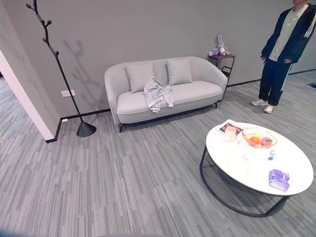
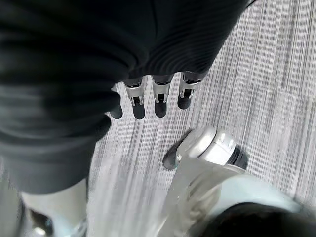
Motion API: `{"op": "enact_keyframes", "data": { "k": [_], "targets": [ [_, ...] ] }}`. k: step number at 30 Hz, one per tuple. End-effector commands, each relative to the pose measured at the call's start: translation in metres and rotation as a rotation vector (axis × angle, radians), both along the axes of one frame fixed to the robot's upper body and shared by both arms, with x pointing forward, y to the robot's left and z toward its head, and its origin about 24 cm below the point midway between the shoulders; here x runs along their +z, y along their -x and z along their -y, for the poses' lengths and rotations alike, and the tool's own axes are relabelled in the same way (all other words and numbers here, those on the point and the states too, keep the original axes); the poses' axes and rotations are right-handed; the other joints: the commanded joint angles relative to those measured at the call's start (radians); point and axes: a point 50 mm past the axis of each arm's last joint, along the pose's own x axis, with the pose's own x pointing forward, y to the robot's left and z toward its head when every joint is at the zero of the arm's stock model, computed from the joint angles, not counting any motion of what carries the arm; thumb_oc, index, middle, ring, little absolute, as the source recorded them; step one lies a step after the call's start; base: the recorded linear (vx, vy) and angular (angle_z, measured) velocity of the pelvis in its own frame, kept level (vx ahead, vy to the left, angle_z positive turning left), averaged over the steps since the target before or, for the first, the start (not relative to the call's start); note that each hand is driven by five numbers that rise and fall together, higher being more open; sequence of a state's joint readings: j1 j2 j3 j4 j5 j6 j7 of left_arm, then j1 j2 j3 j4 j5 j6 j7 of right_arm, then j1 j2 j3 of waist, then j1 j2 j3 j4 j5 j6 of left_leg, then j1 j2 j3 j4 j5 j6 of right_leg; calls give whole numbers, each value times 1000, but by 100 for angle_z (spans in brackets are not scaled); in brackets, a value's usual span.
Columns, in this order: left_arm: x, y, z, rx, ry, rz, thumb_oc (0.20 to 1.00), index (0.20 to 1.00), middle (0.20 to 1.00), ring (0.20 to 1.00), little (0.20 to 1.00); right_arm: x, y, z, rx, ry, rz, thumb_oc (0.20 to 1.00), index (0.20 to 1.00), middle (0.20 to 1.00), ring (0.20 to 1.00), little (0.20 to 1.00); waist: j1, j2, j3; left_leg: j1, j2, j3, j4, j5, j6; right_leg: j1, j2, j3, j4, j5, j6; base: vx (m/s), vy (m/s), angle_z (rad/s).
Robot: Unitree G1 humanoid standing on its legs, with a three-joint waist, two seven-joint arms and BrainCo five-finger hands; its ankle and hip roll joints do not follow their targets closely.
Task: Hang the clothes on the sofa on the clothes rack.
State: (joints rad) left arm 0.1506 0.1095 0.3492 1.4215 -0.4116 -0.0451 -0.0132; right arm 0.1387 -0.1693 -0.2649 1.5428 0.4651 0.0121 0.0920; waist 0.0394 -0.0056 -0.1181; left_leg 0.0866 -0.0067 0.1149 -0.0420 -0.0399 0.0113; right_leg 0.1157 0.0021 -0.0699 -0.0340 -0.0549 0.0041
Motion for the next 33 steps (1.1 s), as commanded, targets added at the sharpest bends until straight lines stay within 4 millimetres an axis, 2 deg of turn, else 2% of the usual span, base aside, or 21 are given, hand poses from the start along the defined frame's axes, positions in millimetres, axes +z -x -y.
{"op": "enact_keyframes", "data": {
  "k": [1, 6, 9, 20, 27, 29, 30, 31, 32, 33],
  "targets": [
    [-4, -8, 30, -10, 77, 2, 1000, 1000, 1000, 1000, 1000, -2, -9, -9, -67, -20, 23, 1000, 1000, 1000, 1000, 1000, 14, 10, -7, -27, 91, -44, -37, 64, -111, -7, -60, 6, -53, 126, 65, 0, 0, 0],
    [-4, -9, 25, -141, 72, -23, 1000, 1000, 1000, 1000, 1000, -5, -15, -22, -20, -48, 51, 1000, 1000, 1000, 1000, 1000, 14, 3, 0, -24, 95, -45, -31, 64, -109, -4, -53, 6, -53, 125, 57, 9, -55, 0],
    [-4, -10, 27, -155, 79, -25, 1000, 1000, 1000, 1000, 1000, -5, -16, -28, -16, -64, 56, 1000, 1000, 1000, 1000, 1000, 14, 2, 2, -19, 100, -47, -22, 64, -108, 2, -52, 4, -53, 124, 56, 11, -46, 1],
    [-4, -9, 25, -186, 79, -44, 1000, 1000, 1000, 1000, 1000, -7, -20, -33, -18, -72, 85, 1000, 1000, 1000, 1000, 1000, 11, -9, 1, -17, 113, -43, -5, 57, -109, 6, -46, 8, -53, 124, 53, 7, -25, 0],
    [-3, -8, 25, -190, 81, -51, 1000, 1000, 1000, 1000, 1000, -6, -17, -33, -13, -71, 74, 1000, 1000, 1000, 1000, 1000, 10, -14, 9, -14, 114, -47, -10, 54, -107, 4, -41, 12, -53, 123, 52, 14, -19, 0],
    [-3, -4, 25, -152, 81, -57, 1000, 1000, 1000, 1000, 1000, -6, -19, -27, -34, -41, 86, 1000, 1000, 1000, 1000, 1000, 4, -15, 12, -15, 121, -47, 10, 57, -105, 5, -34, 13, -52, 125, 53, 48, -74, 1],
    [-3, 1, 25, -102, 81, -68, 1000, 1000, 1000, 1000, 1000, -5, -24, -15, -77, 15, 125, 1000, 1000, 1000, 1000, 1000, -8, -18, 20, -28, 145, -38, 72, 60, -104, 7, -28, 9, -49, 124, 53, 19, -172, 3],
    [-3, 3, 27, -77, 90, -75, 1000, 1000, 1000, 1000, 1000, -2, -17, 2, -151, 74, 131, 1000, 1000, 1000, 1000, 1000, -28, -37, 45, -92, 189, -14, 258, 54, -96, 12, -42, -9, -41, 137, 51, 47, -310, 7],
    [-3, -3, 29, -74, 93, -54, 1000, 1000, 1000, 1000, 1000, 3, -4, 20, -194, 110, 78, 1000, 1000, 1000, 1000, 1000, -28, -53, 89, -181, 224, -3, 489, 51, -85, 40, -72, -36, -28, 158, 40, 64, -284, 49],
    [-4, -6, 31, -83, 98, -45, 1000, 1000, 1000, 1000, 1000, 4, -5, 25, -181, 115, 67, 1000, 1000, 1000, 1000, 1000, -22, -48, 102, -224, 204, -15, 555, 52, -93, 55, -73, -39, -29, 158, 35, 109, -202, 78]
  ]
}}
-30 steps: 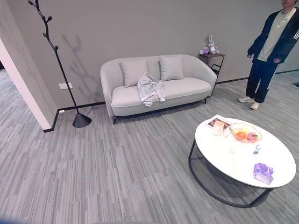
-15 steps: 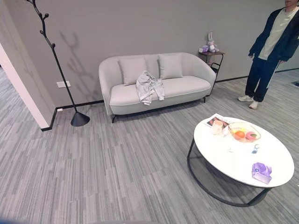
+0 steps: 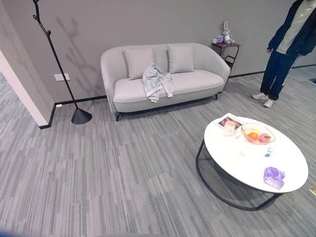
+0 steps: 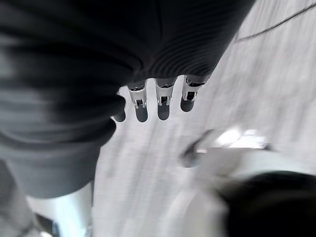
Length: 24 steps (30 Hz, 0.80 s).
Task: Hang the clothes on the sofa on the clothes rack.
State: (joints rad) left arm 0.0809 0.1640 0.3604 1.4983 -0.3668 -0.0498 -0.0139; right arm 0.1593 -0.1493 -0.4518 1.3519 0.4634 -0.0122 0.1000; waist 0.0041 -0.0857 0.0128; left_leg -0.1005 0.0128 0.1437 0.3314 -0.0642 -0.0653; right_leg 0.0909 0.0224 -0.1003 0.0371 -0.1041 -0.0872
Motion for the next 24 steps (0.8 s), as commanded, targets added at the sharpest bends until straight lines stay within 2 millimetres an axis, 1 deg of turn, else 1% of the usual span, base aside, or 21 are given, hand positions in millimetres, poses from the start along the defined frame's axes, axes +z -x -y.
{"op": "enact_keyframes", "data": {
  "k": [1, 2, 3, 4, 6, 7, 8, 10, 11, 12, 13, 14, 15, 17, 18, 19, 20, 21, 22, 23, 24],
  "targets": [
    [-7, 3, 49, -47, 135, -27, 1000, 1000, 1000, 1000, 1000, 4, 26, 12, -17, 14, -152, 1000, 1000, 1000, 1000, 1000, 29, 39, -13, -98, 151, -54, 243, 67, -34, 101, -88, -1, -104, 202, 124, 255, -97, 76],
    [-7, 1, 51, -40, 148, -18, 1000, 1000, 1000, 1000, 1000, 3, 25, 8, 16, -7, -169, 1000, 1000, 1000, 1000, 1000, 77, 45, -12, -188, 74, -70, 169, 77, -59, 131, -67, 40, -114, 191, 121, 340, -78, 26],
    [-7, 3, 51, -38, 149, -24, 1000, 1000, 1000, 1000, 1000, 3, 26, 5, 28, -18, -179, 1000, 1000, 1000, 1000, 1000, 97, 52, -14, -190, 52, -69, 95, 79, -59, 138, -53, 57, -113, 189, 122, 541, -51, -18],
    [-7, 7, 52, -45, 156, -37, 1000, 1000, 1000, 1000, 1000, 2, 26, -1, 61, -39, -195, 1000, 1000, 1000, 1000, 1000, 132, 70, -16, -218, 8, -49, -77, 96, -52, 162, -24, 86, -106, 186, 121, 505, 2, -75],
    [-7, 9, 52, -47, 163, -41, 1000, 1000, 1000, 1000, 1000, 0, 21, -7, 88, -55, -191, 1000, 1000, 1000, 1000, 1000, 182, 98, -2, -263, -35, -38, -261, 107, -15, 198, 7, 113, -78, 168, 117, 469, 42, -70],
    [-7, 11, 52, -39, 163, -46, 1000, 1000, 1000, 1000, 1000, 0, 20, -10, 87, -61, -189, 1000, 1000, 1000, 1000, 1000, 206, 103, 7, -301, -47, -49, -309, 104, -8, 219, 13, 127, -68, 159, 117, 553, 77, -45],
    [-6, 18, 50, -27, 160, -61, 1000, 1000, 1000, 1000, 1000, -1, 15, -12, 99, -63, -178, 1000, 1000, 1000, 1000, 1000, 236, 106, 17, -364, -49, -29, -356, 115, -5, 265, 13, 149, -58, 151, 110, 603, 87, -78],
    [-4, 41, 50, -11, 157, -124, 1000, 1000, 1000, 1000, 1000, -3, 8, -17, 128, -68, -154, 1000, 1000, 1000, 1000, 1000, 276, 105, -12, -417, -26, 36, -321, 140, -7, 337, -3, 165, -43, 172, 111, 771, 127, -88],
    [-4, 41, 49, -12, 156, -124, 1000, 1000, 1000, 1000, 1000, -3, 8, -18, 127, -68, -154, 1000, 1000, 1000, 1000, 1000, 278, 102, -13, -418, -26, 38, -318, 137, -7, 336, -5, 166, -44, 172, 111, 998, 164, -77],
    [-1, 56, 48, -9, 152, -166, 1000, 1000, 1000, 1000, 1000, -4, 4, -24, 162, -74, -144, 1000, 1000, 1000, 1000, 1000, 315, 98, -41, -436, 3, 21, -249, 169, -18, 390, -31, 175, 1, 193, 118, 552, 91, -74],
    [-1, 56, 48, -9, 152, -166, 1000, 1000, 1000, 1000, 1000, -4, 4, -24, 162, -74, -144, 1000, 1000, 1000, 1000, 1000, 318, 99, -43, -437, 7, 21, -248, 168, -18, 387, -29, 178, 1, 194, 117, 822, 148, -55],
    [1, 64, 46, 0, 146, -190, 1000, 1000, 1000, 1000, 1000, -4, 1, -25, 177, -76, -141, 1000, 1000, 1000, 1000, 1000, 330, 101, -62, -427, 18, -7, -214, 201, -17, 404, -49, 170, 36, 208, 122, 867, 212, -82],
    [3, 75, 43, 32, 126, -224, 1000, 1000, 1000, 1000, 1000, -4, 4, -25, 197, -79, -151, 1000, 1000, 1000, 1000, 1000, 342, 102, -102, -408, 30, -46, -110, 225, -30, 391, -96, 133, 144, 275, 137, 1180, 286, -96],
    [3, 69, 39, 64, 107, -206, 1000, 1000, 1000, 1000, 1000, -5, -4, -27, 207, -88, -132, 1000, 1000, 1000, 1000, 1000, 338, 119, -113, -327, 50, -59, -70, 215, -28, 378, -140, 90, 321, 277, 134, 1042, 283, -46],
    [2, 63, 40, 58, 106, -193, 1000, 1000, 1000, 1000, 1000, -5, -10, -23, 224, -80, -113, 1000, 1000, 1000, 1000, 1000, 322, 137, -105, -245, 44, -66, -92, 216, -23, 351, -169, 57, 415, 275, 116, 1091, 315, -18],
    [-1, 47, 37, 32, 96, -153, 1000, 1000, 1000, 1000, 1000, -5, -29, -24, 226, -68, -51, 1000, 1000, 1000, 1000, 1000, 279, 176, -76, -105, 45, -72, -156, 197, -11, 242, -157, 36, 538, 228, 107, 817, 230, -53],
    [-1, 46, 37, 32, 96, -152, 1000, 1000, 1000, 1000, 1000, -5, -30, -24, 227, -68, -51, 1000, 1000, 1000, 1000, 1000, 279, 176, -72, -99, 45, -71, -162, 200, -11, 243, -158, 37, 542, 227, 107, 902, 207, -50],
    [-2, 33, 33, -21, 82, -120, 1000, 1000, 1000, 1000, 1000, -5, -47, -30, 218, -65, 25, 1000, 1000, 1000, 1000, 1000, 231, 201, -36, 40, 30, -80, -277, 181, 1, 124, -115, 32, 589, 147, 117, 644, 92, -20],
    [-3, 25, 31, -48, 72, -98, 1000, 1000, 1000, 1000, 1000, -4, -55, -30, 207, -60, 69, 1000, 1000, 1000, 1000, 1000, 201, 205, -21, 96, 20, -90, -319, 176, 2, 60, -101, 21, 551, 130, 117, 648, 92, 7],
    [-3, 25, 31, -47, 72, -98, 1000, 1000, 1000, 1000, 1000, -4, -55, -30, 207, -60, 69, 1000, 1000, 1000, 1000, 1000, 200, 206, -21, 97, 22, -91, -321, 178, 1, 61, -99, 19, 549, 133, 116, 581, -25, 39],
    [-4, 14, 27, -55, 57, -66, 1000, 1000, 1000, 1000, 1000, -3, -61, -30, 167, -60, 113, 1000, 1000, 1000, 1000, 1000, 160, 198, -9, 154, 2, -117, -353, 170, -3, -46, -77, 14, 420, 150, 122, 357, -48, 52]
  ]
}}
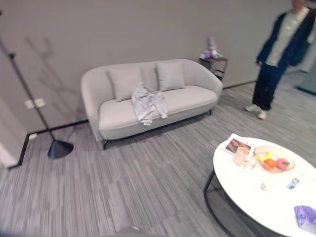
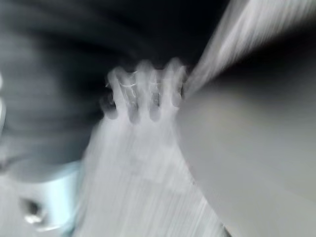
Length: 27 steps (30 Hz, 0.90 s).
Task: Hang the clothes on the sofa on the clothes rack.
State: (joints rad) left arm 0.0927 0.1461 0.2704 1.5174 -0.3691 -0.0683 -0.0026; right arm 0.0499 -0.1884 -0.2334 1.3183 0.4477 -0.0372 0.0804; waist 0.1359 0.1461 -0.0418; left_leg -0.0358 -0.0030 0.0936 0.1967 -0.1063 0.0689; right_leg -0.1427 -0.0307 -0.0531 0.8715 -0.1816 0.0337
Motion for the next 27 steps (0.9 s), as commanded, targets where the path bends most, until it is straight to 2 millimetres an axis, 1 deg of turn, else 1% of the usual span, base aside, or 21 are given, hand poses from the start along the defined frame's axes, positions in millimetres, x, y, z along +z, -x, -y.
{"op": "enact_keyframes", "data": {
  "k": [1, 3, 4, 6, 7, 8, 9, 11, 12, 13, 14, 15, 17, 18, 19, 20, 21, 22, 25, 26, 27],
  "targets": [
    [-2, 7, 17, 25, 43, -33, 1000, 1000, 1000, 1000, 1000, -8, -1, -38, -93, -127, 1, 1000, 1000, 1000, 1000, 1000, 25, -36, 50, 96, 15, -70, -220, 211, -137, 194, -27, -35, -413, 223, 2, 588, -83, 59],
    [-3, 4, 19, 7, 49, -25, 1000, 1000, 1000, 1000, 1000, -8, 5, -31, -139, -117, -10, 1000, 1000, 1000, 1000, 1000, -23, -34, 59, 164, 4, -112, -256, 189, -137, 82, -28, -24, -635, 238, 4, 606, -126, 56],
    [-2, 4, 18, -9, 52, -26, 1000, 1000, 1000, 1000, 1000, -8, 12, -26, -170, -114, -29, 1000, 1000, 1000, 1000, 1000, -59, -27, 60, 214, 20, -148, -277, 168, -136, -21, -54, -18, -836, 253, 12, 767, -184, 42],
    [-2, 6, 20, -52, 54, -42, 1000, 1000, 1000, 1000, 1000, -8, 19, -24, -171, -114, -59, 1000, 1000, 1000, 1000, 1000, -93, 2, 52, 259, 61, -185, -284, 142, -132, -129, -75, 2, -938, 276, 25, 807, -216, 72],
    [-2, 4, 19, -76, 56, -45, 1000, 1000, 1000, 1000, 1000, -8, 24, -22, -161, -107, -83, 1000, 1000, 1000, 1000, 1000, -122, 1, 52, 296, 92, -209, -284, 132, -129, -212, -105, 41, -944, 305, 46, 802, -286, 121],
    [-3, 2, 20, -75, 61, -40, 1000, 1000, 1000, 1000, 1000, -8, 26, -19, -169, -102, -88, 1000, 1000, 1000, 1000, 1000, -129, -4, 48, 316, 106, -217, -284, 129, -129, -199, -111, 42, -935, 312, 51, 906, -452, 129],
    [-2, 2, 17, -68, 50, -41, 1000, 1000, 1000, 1000, 1000, -7, 27, -15, -144, -87, -99, 1000, 1000, 1000, 1000, 1000, -134, -29, 34, 330, 128, -225, -271, 127, -125, -166, -118, 36, -899, 328, 52, 742, -412, 133],
    [-2, 8, 18, -33, 43, -57, 1000, 1000, 1000, 1000, 1000, -6, 24, -11, -80, -52, -114, 1000, 1000, 1000, 1000, 1000, -141, -38, 13, 363, 188, -214, -231, 145, -127, -188, -93, 62, -768, 351, 85, 595, -337, 53],
    [-2, 8, 18, -33, 44, -57, 1000, 1000, 1000, 1000, 1000, -6, 24, -11, -80, -52, -114, 1000, 1000, 1000, 1000, 1000, -141, -37, 14, 363, 188, -214, -231, 145, -127, -188, -93, 63, -767, 350, 85, 606, -396, 48],
    [-2, 10, 21, -27, 50, -63, 1000, 1000, 1000, 1000, 1000, -5, 22, -9, -22, -26, -127, 1000, 1000, 1000, 1000, 1000, -133, -67, -16, 319, 233, -185, -102, 176, -111, -130, -83, 65, -759, 348, 82, 714, -585, 63],
    [-3, 6, 22, -32, 65, -44, 1000, 1000, 1000, 1000, 1000, -3, 21, 1, -13, 10, -125, 1000, 1000, 1000, 1000, 1000, -114, -125, -17, 208, 245, -155, 110, 168, -89, -49, -98, 57, -784, 349, 62, 879, -743, 94],
    [-3, 3, 21, -38, 61, -36, 1000, 1000, 1000, 1000, 1000, -2, 20, 4, -5, 27, -124, 1000, 1000, 1000, 1000, 1000, -109, -151, -8, 145, 267, -142, 242, 155, -86, 1, -108, 37, -799, 351, 53, 629, -627, 68],
    [-3, -20, 16, -63, 37, 36, 1000, 1000, 1000, 1000, 1000, 4, 15, 24, -14, 102, -125, 1000, 1000, 1000, 1000, 1000, -85, -209, 58, 18, 337, -74, 440, 127, -84, 130, -149, -22, -846, 350, 32, 520, -532, 60],
    [-3, -24, 17, -86, 36, 50, 1000, 1000, 1000, 1000, 1000, 6, 14, 30, -7, 120, -132, 1000, 1000, 1000, 1000, 1000, -78, -204, 82, -28, 318, -66, 462, 103, -101, 181, -138, -42, -871, 339, 22, 479, -408, 72],
    [-3, -25, 17, -98, 37, 58, 1000, 1000, 1000, 1000, 1000, 7, 13, 32, 2, 131, -135, 1000, 1000, 1000, 1000, 1000, -65, -203, 94, -70, 277, -65, 469, 90, -112, 217, -126, -44, -889, 332, 18, 388, -246, 94],
    [-3, -24, 14, -104, 26, 55, 1000, 1000, 1000, 1000, 1000, 7, 10, 33, 20, 136, -127, 1000, 1000, 1000, 1000, 1000, -46, -200, 102, -127, 179, -52, 410, 83, -130, 264, -99, -40, -918, 327, 9, 366, -191, 94],
    [-2, -23, 11, -93, 21, 53, 1000, 1000, 1000, 1000, 1000, 7, 7, 31, 18, 130, -114, 1000, 1000, 1000, 1000, 1000, -31, -204, 99, -128, 142, -38, 332, 85, -137, 285, -88, -35, -930, 320, 10, 627, -225, 16],
    [-1, -10, 4, -75, 7, 5, 1000, 1000, 1000, 1000, 1000, 4, -8, 16, 96, 119, -59, 1000, 1000, 1000, 1000, 1000, 30, -170, 90, -131, 30, 8, 3, 120, -152, 334, -15, -20, -951, 298, 3, 558, -165, -33],
    [0, 11, 5, -43, 9, -58, 1000, 1000, 1000, 1000, 1000, 7, -25, 10, 178, 165, -13, 1000, 1000, 1000, 1000, 1000, 72, -160, 94, -182, -6, 33, -55, 141, -171, 379, 5, -10, -952, 282, 0, 368, -97, -104],
    [0, 17, 4, -29, 6, -71, 1000, 1000, 1000, 1000, 1000, 9, -35, 10, 204, 182, 21, 1000, 1000, 1000, 1000, 1000, 86, -155, 89, -178, -6, 23, -54, 142, -167, 380, 9, -3, -939, 281, 1, 464, 28, -108],
    [2, 32, 7, 31, 15, -112, 1000, 1000, 1000, 1000, 1000, 15, -51, 14, 221, 216, 75, 1000, 1000, 1000, 1000, 1000, 89, -138, 50, -107, -4, -2, -130, 143, -153, 377, 14, 8, -898, 273, 9, 428, 72, -77]
  ]
}}
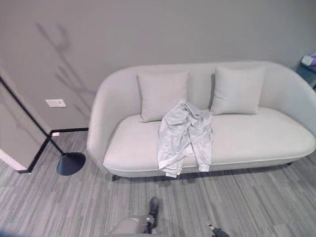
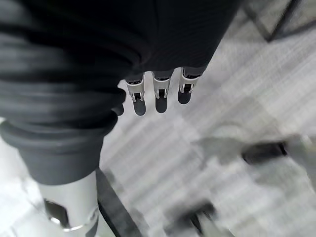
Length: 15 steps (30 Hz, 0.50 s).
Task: Hang the clothes on the sofa on the clothes rack.
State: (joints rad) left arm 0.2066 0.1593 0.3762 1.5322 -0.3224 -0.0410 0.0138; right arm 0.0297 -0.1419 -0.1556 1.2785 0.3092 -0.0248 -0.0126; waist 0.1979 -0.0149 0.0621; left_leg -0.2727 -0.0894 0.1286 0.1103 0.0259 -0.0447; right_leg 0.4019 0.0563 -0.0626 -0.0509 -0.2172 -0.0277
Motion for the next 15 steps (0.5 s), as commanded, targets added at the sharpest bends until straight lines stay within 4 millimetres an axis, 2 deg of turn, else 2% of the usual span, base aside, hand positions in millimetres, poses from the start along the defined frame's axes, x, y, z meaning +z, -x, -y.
{"op": "enact_keyframes", "data": {
  "k": [1, 2, 3, 4, 6, 7, 8, 10, 11, 13, 14, 15],
  "targets": [
    [-5, -21, 10, -50, 25, 27, 1000, 1000, 1000, 1000, 1000, 21, -42, 37, 61, 168, 151, 1000, 1000, 1000, 1000, 1000, 28, 27, -59, 142, 84, -38, -45, 10, -38, -170, -78, 17, 46, 306, 72, 492, 108, -71],
    [-4, -18, 10, -36, 15, 19, 1000, 1000, 1000, 1000, 1000, 29, -58, 38, 98, 197, 206, 1000, 1000, 1000, 1000, 1000, 33, 29, -76, 151, 85, -31, -58, 9, -33, -164, -91, -4, 68, 292, 69, 348, 81, -91],
    [-4, -16, 10, -36, 14, 14, 1000, 1000, 1000, 1000, 1000, 33, -66, 40, 119, 216, 231, 1000, 1000, 1000, 1000, 1000, 45, 28, -90, 157, 83, -19, -64, 21, -36, -149, -107, -21, 85, 290, 70, 425, 173, -78],
    [-3, -16, 7, -47, 3, 15, 1000, 1000, 1000, 1000, 1000, 40, -76, 48, 155, 266, 261, 1000, 1000, 1000, 1000, 1000, 48, 56, -95, 174, 96, -14, -71, 36, -32, -173, -124, -41, 218, 295, 72, 332, 204, -71],
    [-5, -27, 7, -77, 1, 36, 1000, 1000, 1000, 1000, 1000, 56, -96, 64, 209, 362, 295, 1000, 1000, 1000, 1000, 1000, 17, 116, -49, 230, 124, -22, -77, 48, -30, -237, -115, -44, 407, 273, 74, 207, 204, -57],
    [-5, -32, 3, -96, -14, 47, 1000, 1000, 1000, 1000, 1000, 62, -102, 67, 236, 400, 310, 1000, 1000, 1000, 1000, 1000, 0, 131, -20, 267, 123, -30, -82, 49, -25, -259, -112, -36, 474, 262, 70, 156, 101, 5],
    [-5, -35, 0, -99, -28, 54, 1000, 1000, 1000, 1000, 1000, 70, -110, 71, 262, 442, 324, 1000, 1000, 1000, 1000, 1000, -13, 137, -2, 295, 121, -36, -86, 45, -22, -265, -144, -46, 484, 246, 61, 150, 30, 65],
    [-5, -46, -5, -112, -49, 84, 1000, 1000, 1000, 1000, 1000, 85, -125, 81, 313, 524, 358, 1000, 1000, 1000, 1000, 1000, -24, 145, 19, 333, 128, -52, -107, 23, -20, -320, -210, -50, 469, 233, 53, 160, -63, 61],
    [-4, -56, -9, -132, -70, 116, 1000, 1000, 1000, 1000, 1000, 109, -140, 92, 348, 624, 434, 1000, 1000, 1000, 1000, 1000, -46, 150, 29, 339, 135, -83, -118, 17, -25, -368, -257, -11, 374, 239, 52, 170, -128, 33],
    [-4, -61, -11, -143, -85, 129, 1000, 1000, 1000, 1000, 1000, 122, -138, 107, 358, 719, 439, 1000, 1000, 1000, 1000, 1000, -85, 144, 40, 350, 129, -114, -130, 4, -23, -394, -302, 37, 229, 244, 60, 155, -153, 61],
    [-4, -63, -11, -143, -89, 134, 1000, 1000, 1000, 1000, 1000, 128, -138, 114, 364, 764, 441, 1000, 1000, 1000, 1000, 1000, -101, 144, 44, 353, 135, -130, -136, 0, -21, -416, -324, 67, 168, 250, 70, 179, -234, 95],
    [-4, -65, -10, -144, -94, 140, 1000, 1000, 1000, 1000, 1000, 133, -133, 125, 377, 824, 415, 1000, 1000, 1000, 1000, 1000, -122, 127, 49, 352, 137, -170, -135, -5, -9, -451, -332, 162, 126, 262, 80, 142, -366, 118]
  ]
}}
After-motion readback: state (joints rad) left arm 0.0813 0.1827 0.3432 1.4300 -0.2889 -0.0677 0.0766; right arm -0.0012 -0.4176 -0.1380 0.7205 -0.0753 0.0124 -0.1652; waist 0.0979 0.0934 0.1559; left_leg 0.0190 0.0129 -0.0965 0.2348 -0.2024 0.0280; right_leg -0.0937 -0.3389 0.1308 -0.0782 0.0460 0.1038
